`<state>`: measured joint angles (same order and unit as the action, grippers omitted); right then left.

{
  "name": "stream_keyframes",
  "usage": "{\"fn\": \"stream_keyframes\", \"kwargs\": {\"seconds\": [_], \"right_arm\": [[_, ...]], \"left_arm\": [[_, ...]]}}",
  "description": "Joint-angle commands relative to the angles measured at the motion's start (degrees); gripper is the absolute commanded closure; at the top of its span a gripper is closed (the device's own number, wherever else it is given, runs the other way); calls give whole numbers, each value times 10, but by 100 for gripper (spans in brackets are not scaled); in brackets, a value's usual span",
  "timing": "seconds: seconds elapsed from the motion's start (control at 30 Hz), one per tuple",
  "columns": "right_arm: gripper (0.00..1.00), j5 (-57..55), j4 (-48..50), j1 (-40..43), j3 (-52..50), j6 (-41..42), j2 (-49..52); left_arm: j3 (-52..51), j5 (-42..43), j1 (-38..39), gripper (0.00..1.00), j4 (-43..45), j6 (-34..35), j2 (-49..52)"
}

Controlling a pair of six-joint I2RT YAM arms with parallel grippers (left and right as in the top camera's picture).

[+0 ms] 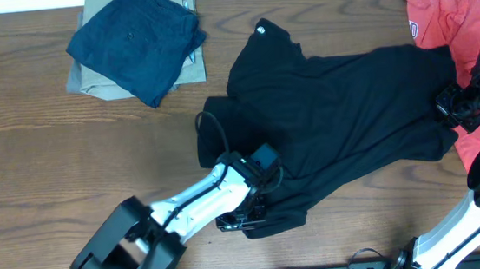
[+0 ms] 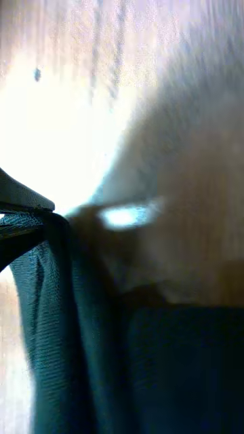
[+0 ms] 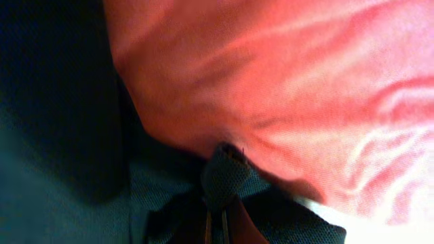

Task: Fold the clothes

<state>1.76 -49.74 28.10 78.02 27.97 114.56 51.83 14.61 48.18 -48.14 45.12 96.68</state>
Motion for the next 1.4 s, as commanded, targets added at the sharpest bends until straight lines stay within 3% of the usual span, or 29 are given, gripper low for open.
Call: {"fn": "stream_keyframes", "kwargs": {"seconds": [0.0,0.4,0.8,1.07,1.37], "right_arm": [[99,2,-18,1,21,-2,-43],[97,-7,-134,1,23,-4,-248],[99,-13,-253,1,22,6,-334],[99,-108,-336,1,17,83,-392],[96,-115,-346,1,1,87,-483]], "left_arm": [[-3,-23,-3,94,-15,-5,-59],[-3,-50,-3,94,-35,-5,-192],[-2,-80,-3,94,-87,-5,-244],[-2,-80,-3,94,-122,5,-323],[-2,-75,-2,94,-165,7,-376]]}}
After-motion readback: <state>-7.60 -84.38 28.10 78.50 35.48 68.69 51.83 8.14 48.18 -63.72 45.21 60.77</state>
